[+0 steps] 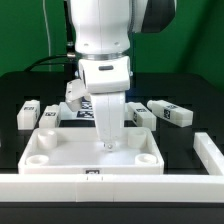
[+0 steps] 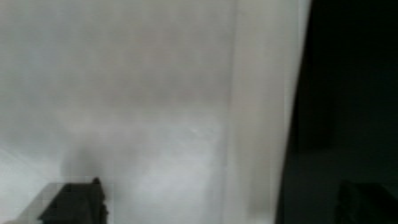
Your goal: Assemble desk
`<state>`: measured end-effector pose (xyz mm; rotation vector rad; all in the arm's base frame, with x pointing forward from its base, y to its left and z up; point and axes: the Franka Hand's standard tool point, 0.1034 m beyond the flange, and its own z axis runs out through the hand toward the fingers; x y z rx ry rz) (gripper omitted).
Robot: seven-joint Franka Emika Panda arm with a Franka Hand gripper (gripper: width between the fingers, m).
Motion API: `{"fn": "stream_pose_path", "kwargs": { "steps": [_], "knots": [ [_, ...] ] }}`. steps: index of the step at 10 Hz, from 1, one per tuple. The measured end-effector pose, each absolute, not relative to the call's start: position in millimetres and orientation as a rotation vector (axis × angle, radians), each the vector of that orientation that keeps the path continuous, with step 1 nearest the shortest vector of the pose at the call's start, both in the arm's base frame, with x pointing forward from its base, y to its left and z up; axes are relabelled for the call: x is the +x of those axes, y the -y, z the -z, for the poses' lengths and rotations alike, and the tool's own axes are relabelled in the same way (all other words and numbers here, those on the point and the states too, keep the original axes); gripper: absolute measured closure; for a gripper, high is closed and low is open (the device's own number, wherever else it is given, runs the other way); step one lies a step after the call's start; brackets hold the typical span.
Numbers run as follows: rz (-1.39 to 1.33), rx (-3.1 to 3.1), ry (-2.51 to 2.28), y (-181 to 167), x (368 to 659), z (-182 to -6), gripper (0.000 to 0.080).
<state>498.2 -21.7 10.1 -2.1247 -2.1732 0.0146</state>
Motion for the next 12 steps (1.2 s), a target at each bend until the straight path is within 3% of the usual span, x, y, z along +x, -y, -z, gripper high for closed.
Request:
{"fn": "stream_pose_path", "kwargs": {
  "steps": [1,2,4,5,6,12],
  "knots": [
    [-0.015,-2.126,2.172,22.0,498.0,-10.0,0.0280],
    [-0.016,-2.126,2.172,22.1,498.0,-9.9,0.0280],
    [-0.016,-2.127,2.171,22.3,498.0,-9.8,0.0554],
    [-0.016,-2.126,2.171,22.3,497.8,-9.7,0.0554],
    [-0.015,-2.129,2.171,23.0,498.5,-10.1,0.0726],
    [-0.011,-2.141,2.164,21.8,500.2,-11.0,0.0738]
  ]
}}
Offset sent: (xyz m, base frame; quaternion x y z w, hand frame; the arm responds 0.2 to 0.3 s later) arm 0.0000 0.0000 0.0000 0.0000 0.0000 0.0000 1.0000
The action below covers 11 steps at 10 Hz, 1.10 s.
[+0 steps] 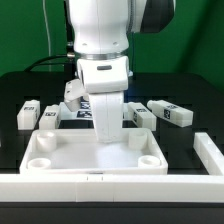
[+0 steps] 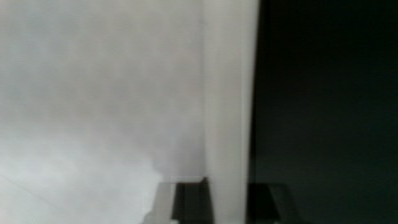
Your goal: Assemble desk
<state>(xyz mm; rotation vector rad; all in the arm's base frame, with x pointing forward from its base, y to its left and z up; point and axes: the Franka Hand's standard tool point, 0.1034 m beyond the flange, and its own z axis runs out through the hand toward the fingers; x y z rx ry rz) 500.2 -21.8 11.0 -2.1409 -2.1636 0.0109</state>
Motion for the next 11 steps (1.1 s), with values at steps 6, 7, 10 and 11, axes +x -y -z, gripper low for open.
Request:
{"fn": "stream_pose_path", "kwargs": {
  "steps": [6,7,10,11],
  "knots": [
    [0.017,-2.206,2.081,-29,513,-11.1,0.0738],
    [0.019,-2.194,2.089,-35,514,-9.8,0.0738],
    [0.022,-2.192,2.093,-49,515,-10.4,0.0738],
    [0.021,-2.196,2.089,-50,515,-10.6,0.0738]
  ]
}}
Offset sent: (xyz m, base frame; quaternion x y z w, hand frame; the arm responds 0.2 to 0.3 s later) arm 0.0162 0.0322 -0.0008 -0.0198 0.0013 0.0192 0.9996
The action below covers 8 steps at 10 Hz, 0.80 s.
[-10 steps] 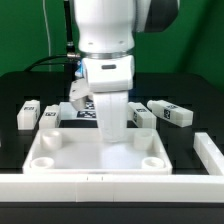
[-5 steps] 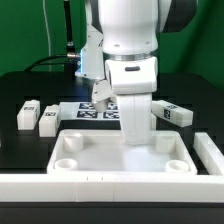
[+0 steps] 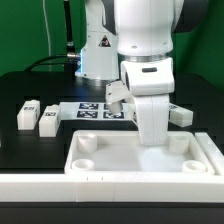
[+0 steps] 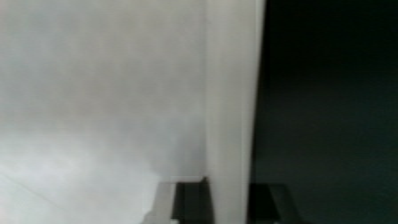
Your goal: Assemble desk
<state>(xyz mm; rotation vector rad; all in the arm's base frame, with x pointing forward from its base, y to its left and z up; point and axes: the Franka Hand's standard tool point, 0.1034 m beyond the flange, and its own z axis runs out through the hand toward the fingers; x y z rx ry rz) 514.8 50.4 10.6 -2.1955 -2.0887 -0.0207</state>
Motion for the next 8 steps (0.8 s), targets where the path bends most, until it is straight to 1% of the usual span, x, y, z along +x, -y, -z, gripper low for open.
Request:
{"fn": "stream_pose_path", "kwargs": {
  "steps": [4,5,6,7,8],
  "knots": [
    [0.018,-2.202,2.081,-50,514,-10.4,0.0730],
    [0.018,-2.202,2.080,-49,514,-10.3,0.0562],
    [0.019,-2.215,2.071,-48,516,-12.9,0.0367],
    [0.027,-2.243,2.055,-48,519,-20.3,0.0367],
    [0.037,-2.272,2.035,-50,519,-29.4,0.0236]
  ]
}}
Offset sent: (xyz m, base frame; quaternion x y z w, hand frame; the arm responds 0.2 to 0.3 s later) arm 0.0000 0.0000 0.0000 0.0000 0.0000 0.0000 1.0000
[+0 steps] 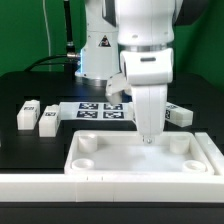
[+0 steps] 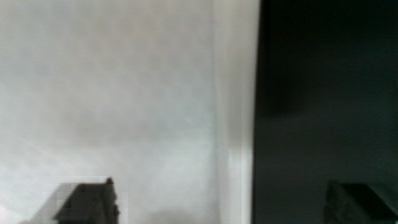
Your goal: Assemble desk
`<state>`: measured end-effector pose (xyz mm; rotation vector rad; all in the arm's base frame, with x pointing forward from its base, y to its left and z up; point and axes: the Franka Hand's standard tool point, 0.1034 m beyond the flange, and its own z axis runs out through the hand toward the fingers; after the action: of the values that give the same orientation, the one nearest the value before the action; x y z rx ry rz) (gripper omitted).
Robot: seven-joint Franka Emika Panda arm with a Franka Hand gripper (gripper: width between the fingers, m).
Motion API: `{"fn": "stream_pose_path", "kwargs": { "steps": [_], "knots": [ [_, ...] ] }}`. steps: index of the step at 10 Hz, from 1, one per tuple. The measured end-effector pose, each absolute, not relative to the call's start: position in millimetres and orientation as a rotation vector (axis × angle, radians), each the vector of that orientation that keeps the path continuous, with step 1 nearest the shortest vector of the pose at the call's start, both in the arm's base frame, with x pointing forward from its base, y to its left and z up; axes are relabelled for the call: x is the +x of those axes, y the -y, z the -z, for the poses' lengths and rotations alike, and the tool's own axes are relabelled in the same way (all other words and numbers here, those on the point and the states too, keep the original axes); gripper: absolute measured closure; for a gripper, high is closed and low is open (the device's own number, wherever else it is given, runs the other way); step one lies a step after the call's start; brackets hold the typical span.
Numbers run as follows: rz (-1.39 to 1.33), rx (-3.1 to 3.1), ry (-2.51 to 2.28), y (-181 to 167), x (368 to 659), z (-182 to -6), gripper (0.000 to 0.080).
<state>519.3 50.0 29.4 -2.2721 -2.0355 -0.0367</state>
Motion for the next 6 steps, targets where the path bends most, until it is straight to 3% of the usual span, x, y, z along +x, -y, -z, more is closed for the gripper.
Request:
{"fn": "stream_pose_path", "kwargs": {
  "steps": [1,4,6],
  "knots": [
    [0.046,-2.290,2.029,-53,517,-40.5,0.0166],
    [0.052,-2.398,1.935,-65,504,-71.5,0.0150],
    [0.045,-2.544,1.745,-84,491,-80.1,0.0150]
  ]
}}
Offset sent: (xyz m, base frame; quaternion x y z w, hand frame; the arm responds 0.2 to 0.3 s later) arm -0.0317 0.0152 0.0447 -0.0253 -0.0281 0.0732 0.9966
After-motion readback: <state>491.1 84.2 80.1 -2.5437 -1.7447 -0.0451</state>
